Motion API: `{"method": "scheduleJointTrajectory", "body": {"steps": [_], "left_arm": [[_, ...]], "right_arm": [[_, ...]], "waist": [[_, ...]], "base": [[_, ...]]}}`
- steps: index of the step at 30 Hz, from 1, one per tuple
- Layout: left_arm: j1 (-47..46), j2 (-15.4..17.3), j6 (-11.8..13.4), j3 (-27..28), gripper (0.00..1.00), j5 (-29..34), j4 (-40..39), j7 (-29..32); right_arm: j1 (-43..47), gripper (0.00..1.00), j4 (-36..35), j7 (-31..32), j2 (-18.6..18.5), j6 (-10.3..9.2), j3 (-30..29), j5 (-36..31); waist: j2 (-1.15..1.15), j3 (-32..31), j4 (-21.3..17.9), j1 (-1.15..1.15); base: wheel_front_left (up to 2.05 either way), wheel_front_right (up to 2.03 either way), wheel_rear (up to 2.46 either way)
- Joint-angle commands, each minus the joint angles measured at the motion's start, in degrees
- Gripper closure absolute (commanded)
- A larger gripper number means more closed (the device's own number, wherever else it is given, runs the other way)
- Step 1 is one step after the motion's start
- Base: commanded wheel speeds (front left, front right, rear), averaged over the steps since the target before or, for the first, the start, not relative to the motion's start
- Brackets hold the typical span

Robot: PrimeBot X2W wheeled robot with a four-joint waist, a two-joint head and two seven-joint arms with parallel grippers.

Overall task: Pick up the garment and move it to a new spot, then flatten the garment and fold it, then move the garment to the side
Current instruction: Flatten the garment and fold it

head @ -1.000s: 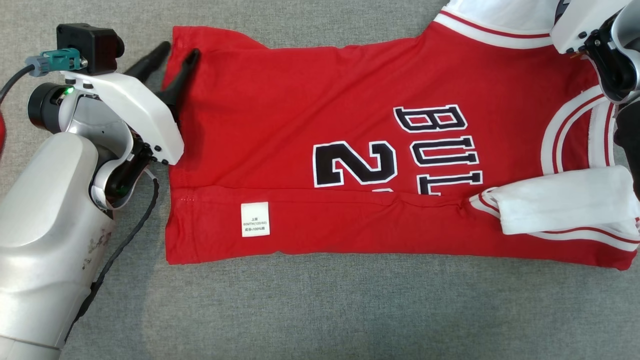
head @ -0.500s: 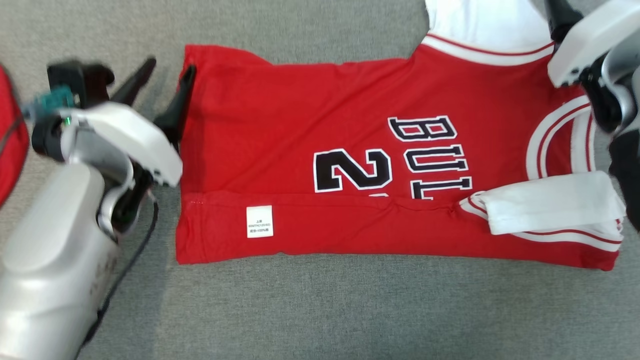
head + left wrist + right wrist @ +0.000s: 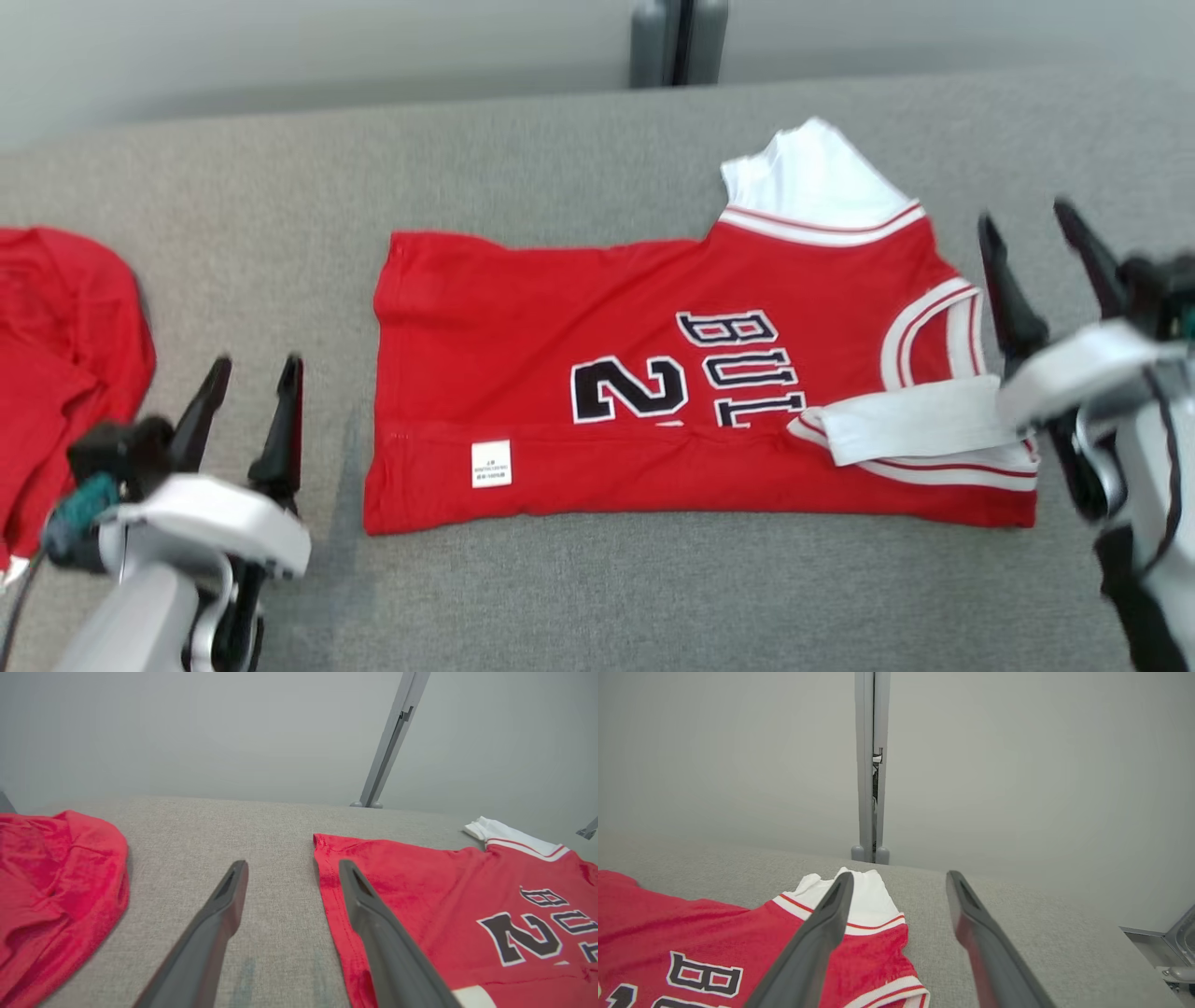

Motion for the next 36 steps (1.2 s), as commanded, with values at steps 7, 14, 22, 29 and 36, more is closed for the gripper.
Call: {"method": "scheduleJointTrajectory", "body": {"steps": [7, 14, 22, 29, 36], "left_arm": [[13.76, -2.26, 4.33, 10.64, 0.0, 8.43, -10.29, -0.34], [25.63, -8.7, -0.13, 18.5, 0.0, 16.44, -16.21, -0.37], [29.59, -14.38, -5.9, 25.71, 0.0, 21.3, -16.34, -0.38], [28.01, -16.47, -8.04, 28.26, 0.0, 23.75, -15.83, -0.38], [20.53, -14.71, -8.76, 25.22, 0.0, 23.95, -14.77, -0.38]], "right_arm": [[16.2, 0.0, -13.46, -0.49, 2.76, -0.01, -6.2, -5.19], [31.49, 0.0, -23.97, -0.51, 6.94, -0.01, -9.28, -8.71], [38.86, 0.0, -26.77, -0.52, 10.04, -0.01, -10.88, -8.92], [37.79, 0.0, -26.73, -0.53, 10.81, -0.01, -11.17, -8.93], [29.6, 0.0, -25.05, -0.11, 8.02, 0.0, -9.77, -7.15]], "waist": [[0.0, -7.69, -1.75, 0.0], [0.0, -11.87, -1.78, 0.0], [0.0, -13.39, -1.41, 0.0], [0.0, -12.95, -1.11, 0.0], [0.0, -6.2, -0.18, 0.0]], "base": [[0.0, 0.0, 0.0], [0.0, 0.0, 0.0], [0.0, 0.0, 0.0], [0.0, 0.0, 0.0], [0.0, 0.0, 0.0]]}}
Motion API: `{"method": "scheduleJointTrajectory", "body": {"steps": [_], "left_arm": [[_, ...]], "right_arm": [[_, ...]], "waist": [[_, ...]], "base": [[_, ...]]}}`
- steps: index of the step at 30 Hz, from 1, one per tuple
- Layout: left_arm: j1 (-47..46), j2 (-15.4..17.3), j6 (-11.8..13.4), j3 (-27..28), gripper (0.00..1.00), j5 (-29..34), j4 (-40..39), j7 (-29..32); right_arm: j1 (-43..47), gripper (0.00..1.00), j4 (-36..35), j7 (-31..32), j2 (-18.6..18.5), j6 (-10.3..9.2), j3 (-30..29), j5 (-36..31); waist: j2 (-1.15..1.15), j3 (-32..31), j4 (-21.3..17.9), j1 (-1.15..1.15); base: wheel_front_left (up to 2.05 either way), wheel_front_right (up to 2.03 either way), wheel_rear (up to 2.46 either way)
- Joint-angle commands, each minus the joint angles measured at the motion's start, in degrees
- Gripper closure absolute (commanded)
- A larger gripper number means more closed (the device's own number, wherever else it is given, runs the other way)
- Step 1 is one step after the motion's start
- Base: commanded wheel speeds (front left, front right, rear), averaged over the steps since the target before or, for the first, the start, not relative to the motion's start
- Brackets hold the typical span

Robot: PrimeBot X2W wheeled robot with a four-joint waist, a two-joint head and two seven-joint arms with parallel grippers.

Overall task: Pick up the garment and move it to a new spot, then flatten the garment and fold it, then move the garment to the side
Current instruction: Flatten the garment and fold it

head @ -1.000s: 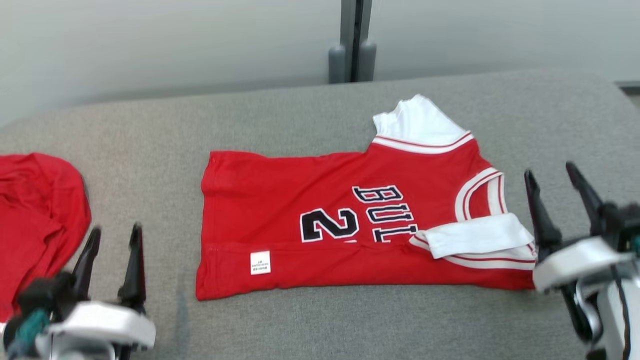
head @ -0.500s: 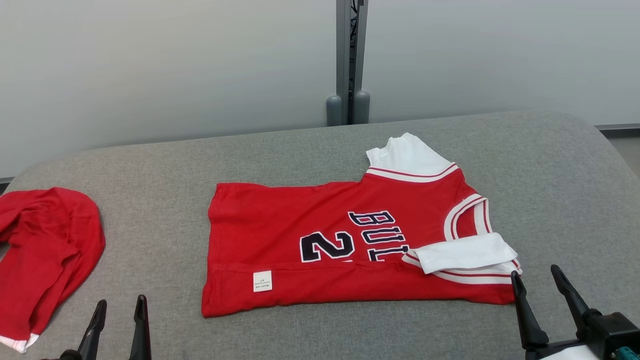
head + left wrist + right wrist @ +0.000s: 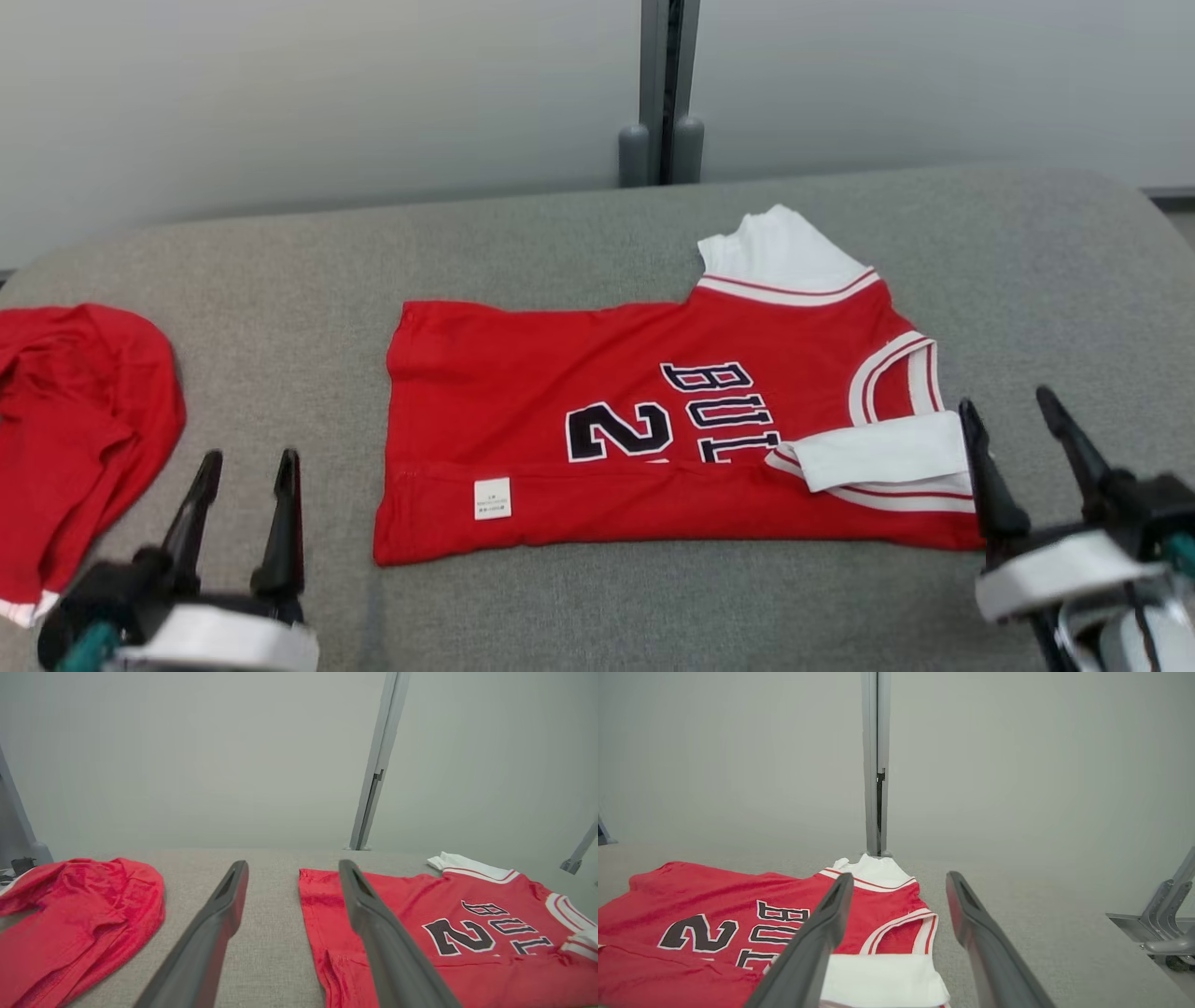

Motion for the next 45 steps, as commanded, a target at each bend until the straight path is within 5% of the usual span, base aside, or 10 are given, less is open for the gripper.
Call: {"method": "scheduleJointTrajectory", "body": {"steps": [1, 9, 19, 27, 45], "left_arm": [[-5.33, 1.78, -0.27, -1.7, 0.0, 0.29, 0.54, 0.17], [-31.03, 5.11, -0.18, -8.38, 0.0, -3.54, 6.14, 10.87], [-47.87, 7.45, -0.24, -18.82, 0.0, -10.53, 16.52, 26.28], [-51.68, 7.55, -0.2, -23.96, 0.0, -12.8, 19.55, 28.68], [-56.58, 7.31, -0.27, -30.29, 0.0, -17.0, 16.38, 32.36]], "right_arm": [[-5.27, 0.0, 0.76, 1.07, -2.27, -0.01, 0.87, -0.08], [-32.14, 0.0, 6.49, 11.76, -8.01, -0.01, 5.07, 1.6], [-54.03, 0.0, 23.75, 17.0, -9.28, -0.01, 7.83, 0.55], [-61.09, 0.0, 32.94, 20.61, -9.61, -0.01, 11.41, 3.72], [-69.07, 0.0, 39.91, 30.5, -10.21, -0.01, 12.34, 7.28]], "waist": [[0.0, 6.04, 0.77, 0.0], [0.0, 23.68, 3.03, 0.0], [0.0, 32.66, 4.82, 0.0], [0.0, 33.87, 5.63, 0.0], [0.0, 35.05, 6.28, 0.0]], "base": [[0.0, 0.0, 0.0], [0.0, 0.0, 0.0], [0.0, 0.0, 0.0], [0.0, 0.0, 0.0], [0.0, 0.0, 0.0]]}}
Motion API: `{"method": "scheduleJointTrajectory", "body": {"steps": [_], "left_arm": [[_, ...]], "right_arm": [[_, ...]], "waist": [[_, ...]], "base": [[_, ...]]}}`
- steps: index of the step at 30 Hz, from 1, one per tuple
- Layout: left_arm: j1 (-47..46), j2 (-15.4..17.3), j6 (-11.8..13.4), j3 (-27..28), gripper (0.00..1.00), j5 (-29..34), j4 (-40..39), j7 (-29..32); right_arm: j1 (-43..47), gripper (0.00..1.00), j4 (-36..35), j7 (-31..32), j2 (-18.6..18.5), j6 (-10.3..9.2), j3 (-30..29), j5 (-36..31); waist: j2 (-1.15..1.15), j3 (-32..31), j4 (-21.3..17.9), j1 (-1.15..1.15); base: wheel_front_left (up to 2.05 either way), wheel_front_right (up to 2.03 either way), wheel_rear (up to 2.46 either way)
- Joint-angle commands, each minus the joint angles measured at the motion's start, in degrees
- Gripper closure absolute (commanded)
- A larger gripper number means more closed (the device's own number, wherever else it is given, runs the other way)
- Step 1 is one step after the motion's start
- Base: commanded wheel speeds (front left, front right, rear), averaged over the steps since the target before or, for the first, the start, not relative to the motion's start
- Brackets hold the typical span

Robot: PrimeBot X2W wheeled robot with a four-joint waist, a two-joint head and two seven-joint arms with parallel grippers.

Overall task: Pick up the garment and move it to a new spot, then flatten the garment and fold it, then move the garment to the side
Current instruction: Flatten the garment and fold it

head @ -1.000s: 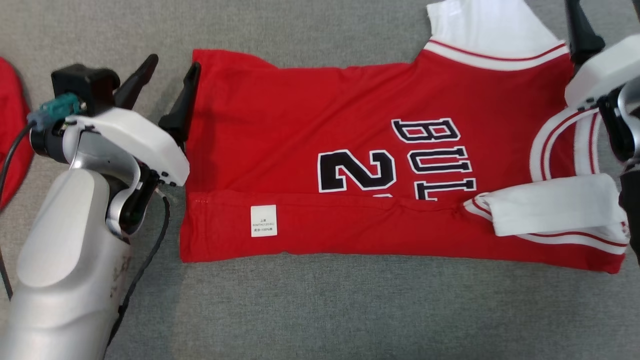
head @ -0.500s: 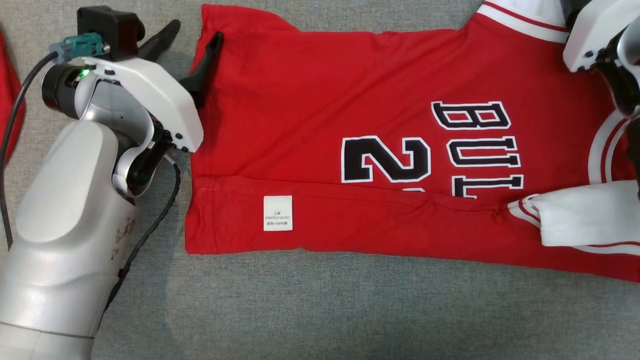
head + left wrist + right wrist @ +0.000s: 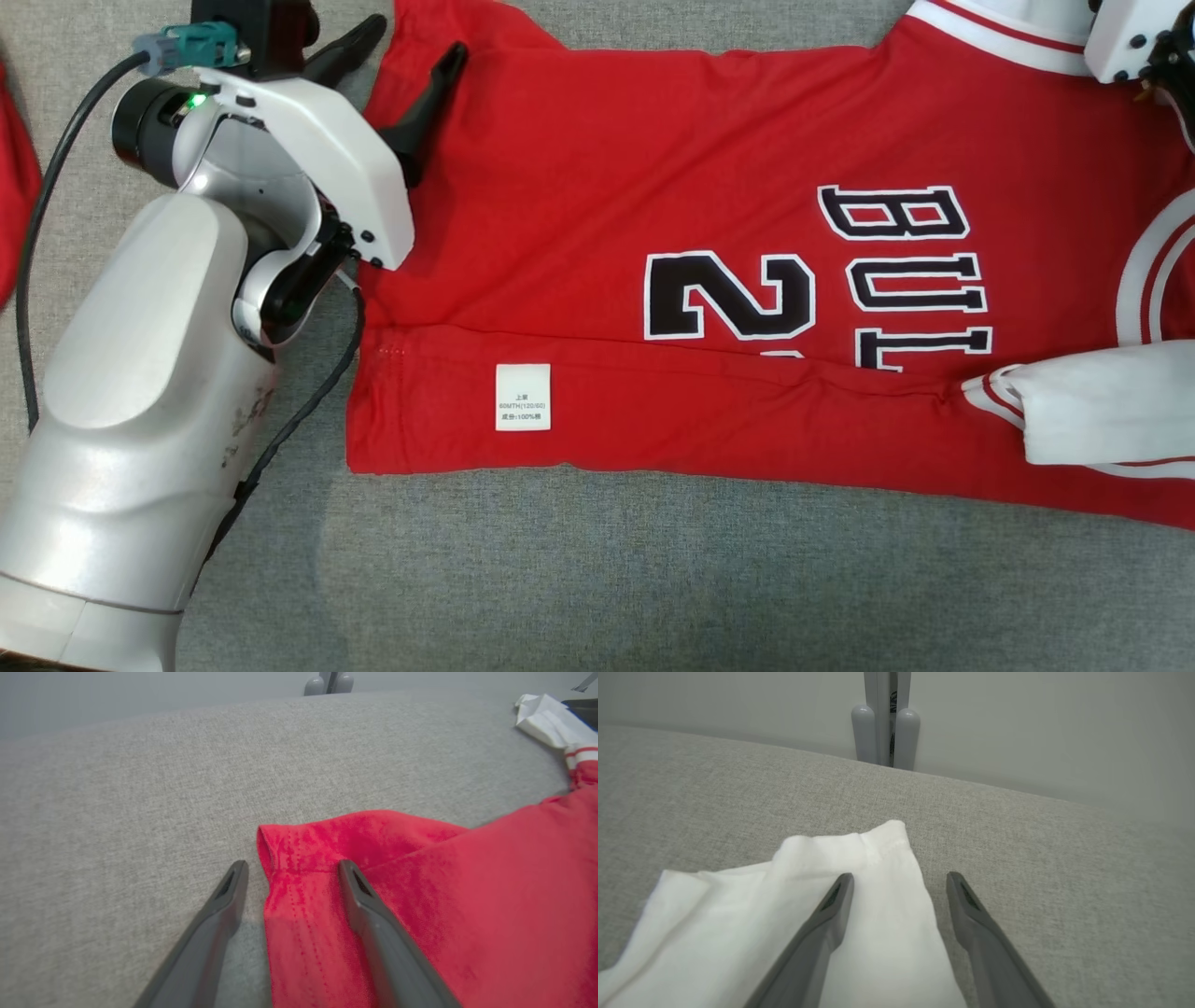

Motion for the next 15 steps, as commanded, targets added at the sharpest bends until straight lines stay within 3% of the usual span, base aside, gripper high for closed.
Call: {"method": "scheduleJointTrajectory", "body": {"steps": [1, 7, 8, 10, 11, 12, 13, 14, 15], "left_arm": [[-0.19, -0.59, -0.11, -1.04, 0.0, -0.07, 0.54, 1.11], [-1.34, -0.36, -0.11, -2.63, 0.0, -0.51, 1.23, 3.53], [-1.58, -0.34, -0.11, -2.75, 0.09, -0.65, 1.26, 3.76], [-1.84, -0.19, -0.11, -3.54, 0.55, -0.81, 1.23, 4.53], [-1.79, -0.1, -0.11, -3.89, 0.72, -0.93, 1.15, 4.77], [-1.61, -0.03, -0.1, -4.26, 1.0, -1.25, 1.17, 5.15], [-1.61, -0.03, -0.1, -4.26, 1.0, -1.25, 1.17, 5.15], [-1.48, 0.21, -0.1, -4.93, 1.0, -1.51, 1.05, 5.53], [-1.39, 0.51, -0.1, -5.2, 1.0, -1.9, 0.97, 5.68]], "right_arm": [[-0.68, 0.0, 0.53, 0.58, 0.26, -0.01, -0.24, 0.69], [-1.64, 0.0, 1.72, 3.15, 0.84, -0.01, 0.68, 1.94], [-1.81, 0.0, 1.99, 3.42, 0.86, -0.01, 0.65, 2.05], [-1.97, 0.0, 2.54, 4.04, 1.05, -0.01, 0.58, 2.27], [-2.02, 0.0, 2.83, 4.43, 1.17, -0.01, 0.53, 2.27], [-2.03, 0.19, 3.1, 4.8, 1.27, -0.01, 0.52, 2.27], [-2.03, 0.19, 3.1, 4.8, 1.27, -0.01, 0.52, 2.27], [-2.07, 0.53, 3.34, 4.95, 1.31, -0.01, 0.48, 2.25], [-2.24, 0.77, 3.56, 4.71, 1.09, -0.01, 0.31, 1.9]], "waist": [[0.0, 0.04, 0.03, 0.0], [0.0, -0.07, -0.03, 0.0], [0.0, -0.1, -0.03, 0.0], [0.0, -0.22, -0.02, 0.0], [0.0, -0.26, 0.0, 0.0], [0.0, -0.29, 0.01, 0.0], [0.0, -0.29, 0.01, 0.0], [0.0, -0.32, 0.03, 0.0], [0.0, -0.32, 0.07, 0.0]], "base": [[0.0, 0.0, 0.0], [0.0, 0.0, 0.0], [0.0, 0.0, 0.0], [0.0, 0.0, 0.0], [0.0, 0.0, 0.0], [0.0, 0.0, 0.0], [0.0, 0.0, 0.0], [0.0, 0.0, 0.0], [0.0, 0.0, 0.0]]}}
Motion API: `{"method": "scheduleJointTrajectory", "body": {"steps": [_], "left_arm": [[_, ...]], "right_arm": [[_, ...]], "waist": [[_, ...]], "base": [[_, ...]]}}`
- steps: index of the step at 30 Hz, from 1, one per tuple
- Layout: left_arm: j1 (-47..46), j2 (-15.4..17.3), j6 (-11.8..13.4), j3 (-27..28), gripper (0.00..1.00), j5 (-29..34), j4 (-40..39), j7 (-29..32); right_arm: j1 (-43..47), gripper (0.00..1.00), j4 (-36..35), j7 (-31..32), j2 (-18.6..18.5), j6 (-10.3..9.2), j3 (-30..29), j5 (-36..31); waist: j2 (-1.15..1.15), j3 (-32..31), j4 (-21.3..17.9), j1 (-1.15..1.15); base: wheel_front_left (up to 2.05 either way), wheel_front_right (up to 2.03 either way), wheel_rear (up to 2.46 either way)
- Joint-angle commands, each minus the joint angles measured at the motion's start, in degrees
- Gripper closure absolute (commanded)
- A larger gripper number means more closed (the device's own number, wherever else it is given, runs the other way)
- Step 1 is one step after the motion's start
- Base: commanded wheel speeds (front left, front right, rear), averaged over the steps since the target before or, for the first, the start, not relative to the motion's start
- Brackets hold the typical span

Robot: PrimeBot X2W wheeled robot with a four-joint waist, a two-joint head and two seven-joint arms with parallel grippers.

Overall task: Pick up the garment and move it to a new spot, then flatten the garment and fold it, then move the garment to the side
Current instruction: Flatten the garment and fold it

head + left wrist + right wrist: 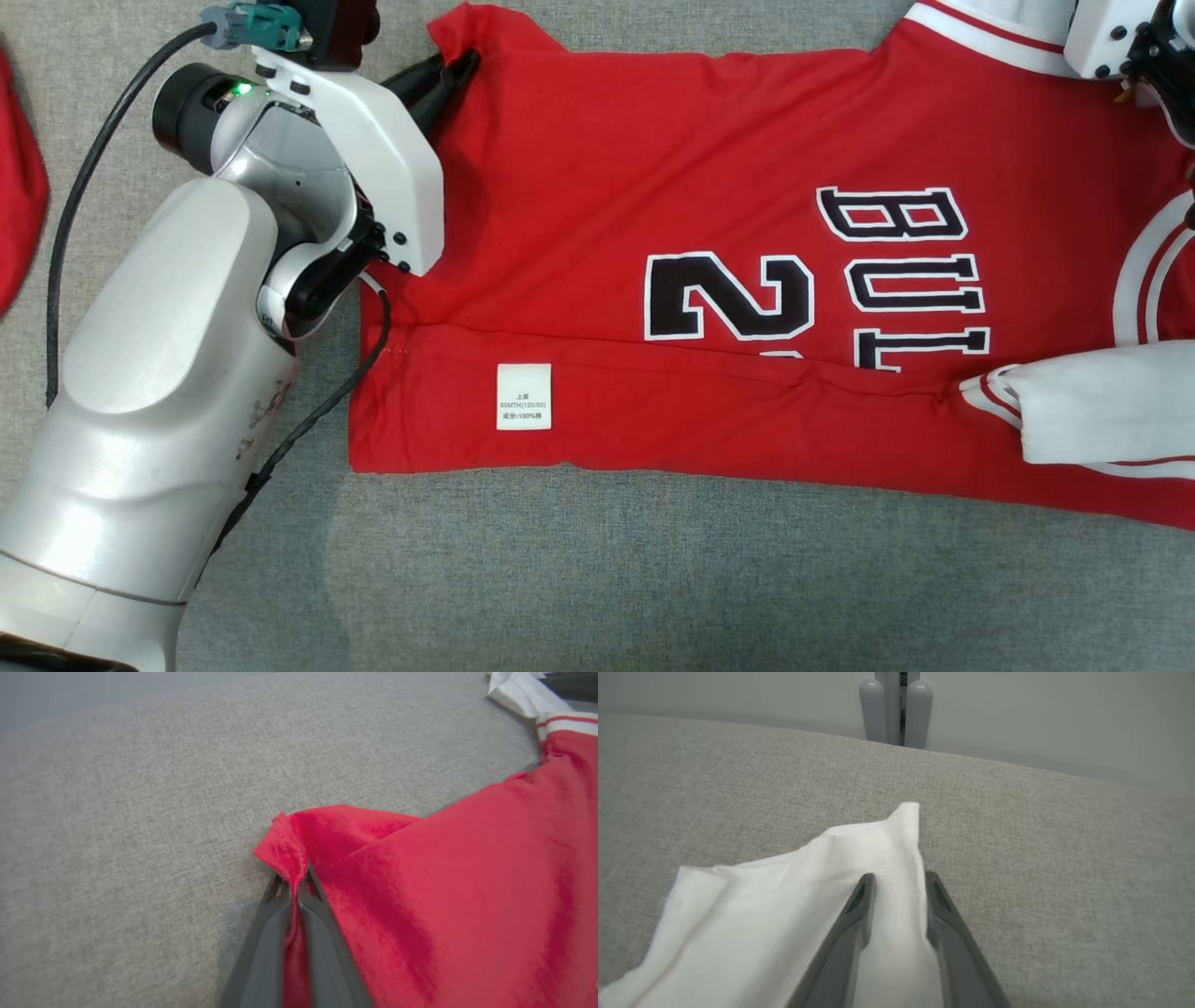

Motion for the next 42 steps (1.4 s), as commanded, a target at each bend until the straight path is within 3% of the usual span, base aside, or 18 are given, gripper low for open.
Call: {"method": "scheduleJointTrajectory", "body": {"steps": [1, 10, 20, 31, 35, 42], "left_arm": [[1.2, 0.47, -0.07, -0.92, 1.0, -0.57, 0.83, 0.89], [0.51, 2.13, 0.13, -0.63, 1.0, -1.77, 1.05, -1.75], [2.84, 3.49, 1.05, 1.39, 1.0, -2.74, -2.33, -5.66], [14.31, 8.19, 3.78, 5.22, 1.0, -5.45, -14.18, -9.66], [20.77, 9.45, 5.18, 7.24, 1.0, -7.3, -18.52, -11.87], [32.66, 8.83, 6.86, 10.83, 1.0, -12.26, -21.5, -16.71]], "right_arm": [[-0.18, 1.0, 0.81, -0.02, -0.41, -0.01, -0.18, -0.52], [-0.73, 1.0, -0.06, -5.11, 0.56, -0.01, -0.85, 0.61], [4.8, 1.0, -9.56, -13.67, -1.52, -0.01, 0.77, 9.14], [26.2, 1.0, -29.15, -17.87, -6.46, -0.01, 0.28, 17.27], [35.43, 1.0, -35.61, -18.7, -6.11, -0.01, -1.13, 18.29], [49.62, 1.0, -42.07, -20.75, -2.35, 0.0, -2.71, 18.85]], "waist": [[0.0, -0.01, 0.04, 0.0], [0.0, -0.4, -0.18, 0.0], [0.0, -2.66, -2.17, 0.0], [0.0, -8.97, -5.81, 0.0], [0.0, -11.21, -7.04, 0.0], [0.0, -14.77, -8.77, 0.0]], "base": [[0.0, 0.0, 0.0], [0.0, 0.0, 0.0], [0.0, 0.0, 0.0], [0.0, 0.0, 0.0], [0.0, 0.0, 0.0], [0.0, 0.0, 0.0]]}}
